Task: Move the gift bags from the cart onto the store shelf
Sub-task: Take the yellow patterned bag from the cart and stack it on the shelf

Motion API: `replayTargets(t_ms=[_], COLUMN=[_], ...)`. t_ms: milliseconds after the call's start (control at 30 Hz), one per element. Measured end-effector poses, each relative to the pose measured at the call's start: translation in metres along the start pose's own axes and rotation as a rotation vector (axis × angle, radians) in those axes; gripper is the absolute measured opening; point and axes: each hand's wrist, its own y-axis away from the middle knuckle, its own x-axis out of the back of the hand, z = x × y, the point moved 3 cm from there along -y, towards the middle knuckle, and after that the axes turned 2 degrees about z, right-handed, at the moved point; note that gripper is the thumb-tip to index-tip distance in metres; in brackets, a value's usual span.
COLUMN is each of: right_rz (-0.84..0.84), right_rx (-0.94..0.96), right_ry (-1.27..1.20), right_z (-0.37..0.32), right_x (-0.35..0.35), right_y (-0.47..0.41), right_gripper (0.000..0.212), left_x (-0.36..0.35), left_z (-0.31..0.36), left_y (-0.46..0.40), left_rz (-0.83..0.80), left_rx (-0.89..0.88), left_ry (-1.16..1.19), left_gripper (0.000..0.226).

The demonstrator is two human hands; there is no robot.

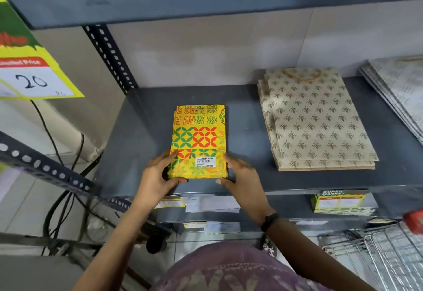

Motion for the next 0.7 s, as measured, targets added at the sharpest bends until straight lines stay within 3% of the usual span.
replayTargets(t_ms=[433,700], right_rz=[0.05,0.079], right_rx=[-0.079,-0.077], right_ry=[0.063,-0.031], right_z=[0.002,0.002], right_x=[-0.005,0.003], right_y=[-0.001,0.009], right_gripper=[0.037,0.045], left_x=[-0.004,-0.006], left_z=[-0.001,0.002], left_y=[0.012,0.019], left_rz=[0.142,0.146], left_rx=[-0.077,-0.027], left_ry=[0.01,-0.021], left_gripper=[0.059,0.054])
